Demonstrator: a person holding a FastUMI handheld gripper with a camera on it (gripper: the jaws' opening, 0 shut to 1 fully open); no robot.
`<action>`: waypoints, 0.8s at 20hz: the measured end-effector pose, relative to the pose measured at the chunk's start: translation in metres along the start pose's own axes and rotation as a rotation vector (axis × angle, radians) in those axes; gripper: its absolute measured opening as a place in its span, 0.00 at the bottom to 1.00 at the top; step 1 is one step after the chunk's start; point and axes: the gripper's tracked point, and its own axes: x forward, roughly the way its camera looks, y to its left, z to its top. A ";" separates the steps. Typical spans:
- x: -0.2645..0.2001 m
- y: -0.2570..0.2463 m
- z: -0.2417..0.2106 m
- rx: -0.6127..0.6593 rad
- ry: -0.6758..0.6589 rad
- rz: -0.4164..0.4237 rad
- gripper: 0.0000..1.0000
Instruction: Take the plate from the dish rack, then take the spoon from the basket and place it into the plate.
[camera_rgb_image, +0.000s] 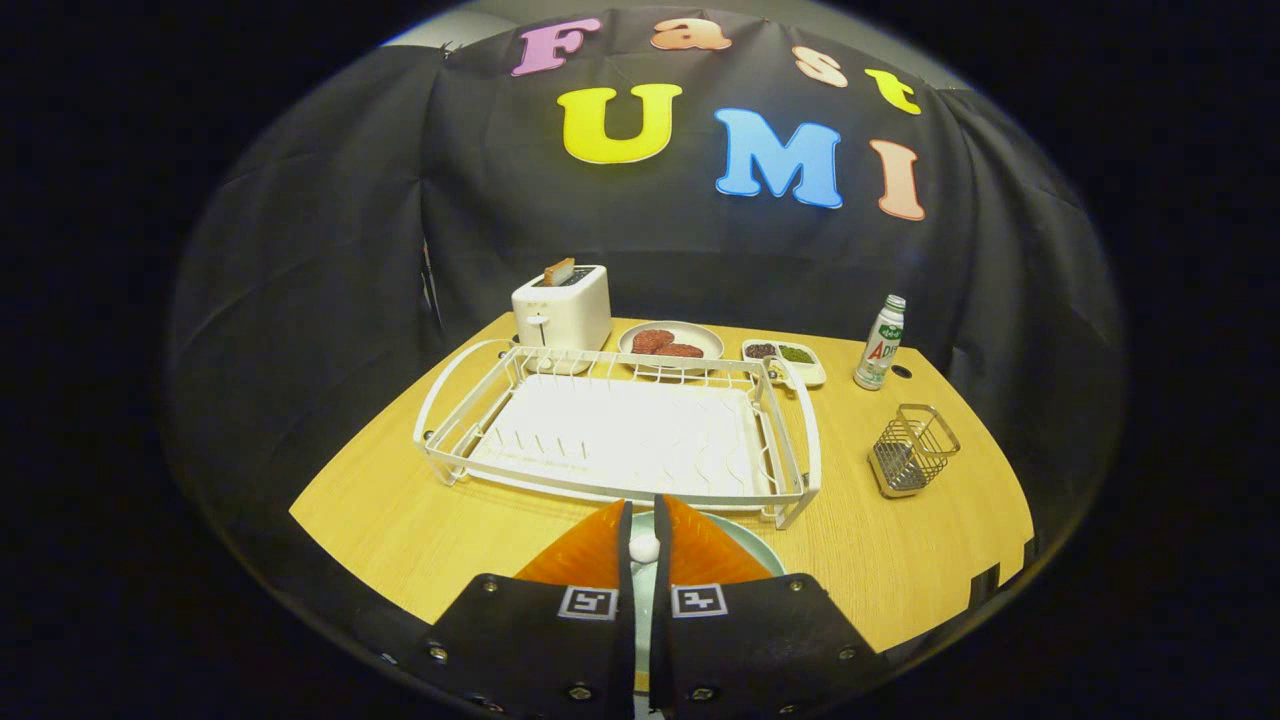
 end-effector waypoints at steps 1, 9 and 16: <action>-0.001 -0.004 0.003 0.002 -0.014 -0.002 0.06; 0.013 -0.033 0.016 -0.015 -0.039 -0.048 0.34; 0.017 -0.048 0.024 -0.003 -0.035 -0.063 0.35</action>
